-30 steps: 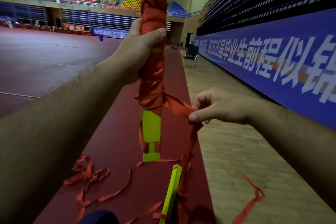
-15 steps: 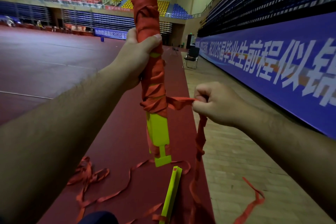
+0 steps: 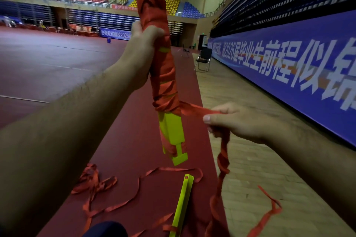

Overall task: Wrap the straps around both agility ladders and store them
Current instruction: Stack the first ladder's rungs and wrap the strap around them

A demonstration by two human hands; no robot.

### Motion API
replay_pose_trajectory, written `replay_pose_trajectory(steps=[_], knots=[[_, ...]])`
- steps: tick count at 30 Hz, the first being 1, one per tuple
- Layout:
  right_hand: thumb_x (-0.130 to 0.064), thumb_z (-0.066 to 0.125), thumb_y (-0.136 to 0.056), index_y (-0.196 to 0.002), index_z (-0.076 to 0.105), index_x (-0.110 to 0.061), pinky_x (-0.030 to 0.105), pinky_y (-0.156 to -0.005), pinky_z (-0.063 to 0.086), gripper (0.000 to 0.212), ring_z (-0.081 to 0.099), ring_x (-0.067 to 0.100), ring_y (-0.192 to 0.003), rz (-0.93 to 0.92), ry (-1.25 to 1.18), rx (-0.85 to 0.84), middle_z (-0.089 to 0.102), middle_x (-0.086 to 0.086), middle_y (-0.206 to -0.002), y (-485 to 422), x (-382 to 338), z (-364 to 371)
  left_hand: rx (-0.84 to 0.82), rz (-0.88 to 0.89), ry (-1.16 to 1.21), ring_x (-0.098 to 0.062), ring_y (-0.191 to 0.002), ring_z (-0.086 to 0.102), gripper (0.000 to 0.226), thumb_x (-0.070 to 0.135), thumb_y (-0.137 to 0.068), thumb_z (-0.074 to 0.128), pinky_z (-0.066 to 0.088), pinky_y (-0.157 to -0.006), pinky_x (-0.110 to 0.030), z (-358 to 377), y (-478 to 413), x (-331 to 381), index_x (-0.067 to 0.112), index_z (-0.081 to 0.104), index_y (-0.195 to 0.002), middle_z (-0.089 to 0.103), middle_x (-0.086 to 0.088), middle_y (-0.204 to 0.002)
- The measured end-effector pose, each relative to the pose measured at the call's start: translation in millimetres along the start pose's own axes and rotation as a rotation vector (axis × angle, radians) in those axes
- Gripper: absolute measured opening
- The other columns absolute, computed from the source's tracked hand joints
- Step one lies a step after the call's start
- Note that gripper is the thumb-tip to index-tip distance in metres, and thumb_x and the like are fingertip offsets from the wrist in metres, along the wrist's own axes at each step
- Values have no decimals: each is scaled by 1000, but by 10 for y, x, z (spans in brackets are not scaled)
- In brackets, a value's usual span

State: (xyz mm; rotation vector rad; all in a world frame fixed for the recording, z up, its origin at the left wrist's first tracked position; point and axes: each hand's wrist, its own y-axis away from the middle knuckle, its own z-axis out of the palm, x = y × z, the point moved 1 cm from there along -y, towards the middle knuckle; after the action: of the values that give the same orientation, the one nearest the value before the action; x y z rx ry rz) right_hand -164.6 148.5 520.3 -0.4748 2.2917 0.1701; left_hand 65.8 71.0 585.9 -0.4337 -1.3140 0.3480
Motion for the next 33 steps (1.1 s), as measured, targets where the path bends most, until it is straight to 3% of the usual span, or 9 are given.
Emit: replay_pose_trajectory(steps=[3, 7, 11, 14, 17, 22, 26, 29, 33], knots=[[-10, 52, -101, -93, 64, -12, 31, -63, 47, 14, 56, 17, -65, -30, -65, 104, 61, 1, -65, -2, -20, 12, -99, -36, 70, -24, -91, 60, 56, 18, -81, 58, 54, -75, -41, 15, 27, -103, 24, 40, -133, 55, -7, -107], [-27, 68, -93, -99, 73, -22, 17, -54, 37, 9, 49, 0, -54, -121, 310, 224, 54, -11, -60, 16, -75, 81, -163, 36, 54, -13, -85, 67, 67, 14, -91, 70, 55, -74, -33, 32, 119, -198, 27, 36, -147, 62, -2, -105], [-53, 76, -79, -85, 70, -19, 33, -61, 45, 35, 59, 13, -66, -169, 348, 277, 64, -1, -70, 76, -187, 304, -40, 34, -22, -7, -63, 64, 35, 14, -87, 75, 55, -62, -30, 196, 199, -276, 10, 54, -115, 66, 8, -76], [-76, 68, -67, -75, 52, -22, 38, -60, 45, 58, 58, 18, -69, -99, 541, 357, 58, -3, -71, 85, -210, 560, 103, 13, -75, -13, -75, 69, 51, 27, -81, 79, 62, -70, -38, 266, 186, -348, 20, 49, -122, 67, 0, -97], [-85, 60, -66, -85, 42, -23, 35, -62, 39, 68, 61, 25, -85, 51, 688, 438, 58, -2, -83, 92, -185, 704, 212, 22, -167, -24, -88, 71, 73, 46, -67, 78, 61, -79, -48, 355, 213, -361, 31, 36, -125, 65, -3, -108], [-83, 59, -72, -106, 52, -20, 35, -66, 42, 72, 66, 29, -99, 121, 797, 588, 67, 4, -102, -56, -30, 697, 227, -87, -72, -25, -86, 68, 63, 33, -75, 69, 61, -73, -44, 476, 231, -364, 29, 28, -123, 58, -6, -109], [-79, 62, -70, -111, 59, -28, 38, -75, 55, 65, 66, 27, -96, 106, 651, 551, 70, 0, -101, -102, 246, 512, 38, -149, 24, -19, -83, 68, 44, 13, -91, 68, 59, -69, -33, 406, 290, -363, 14, 45, -129, 63, -6, -104], [-84, 50, -61, -109, 61, -31, 38, -72, 55, 72, 66, 20, -88, 45, 634, 464, 69, -8, -93, -66, 342, 457, -125, -131, 82, -13, -80, 72, 35, 13, -86, 75, 59, -73, -30, 335, 383, -426, 13, 57, -116, 69, 0, -94], [-80, 59, -64, -102, 60, -29, 36, -71, 54, 63, 64, 18, -86, 18, 610, 383, 67, -8, -87, -23, 375, 474, -81, -78, 128, -28, -90, 71, 40, 10, -84, 77, 61, -78, -41, 433, 445, -534, 14, 52, -115, 67, -8, -98]])
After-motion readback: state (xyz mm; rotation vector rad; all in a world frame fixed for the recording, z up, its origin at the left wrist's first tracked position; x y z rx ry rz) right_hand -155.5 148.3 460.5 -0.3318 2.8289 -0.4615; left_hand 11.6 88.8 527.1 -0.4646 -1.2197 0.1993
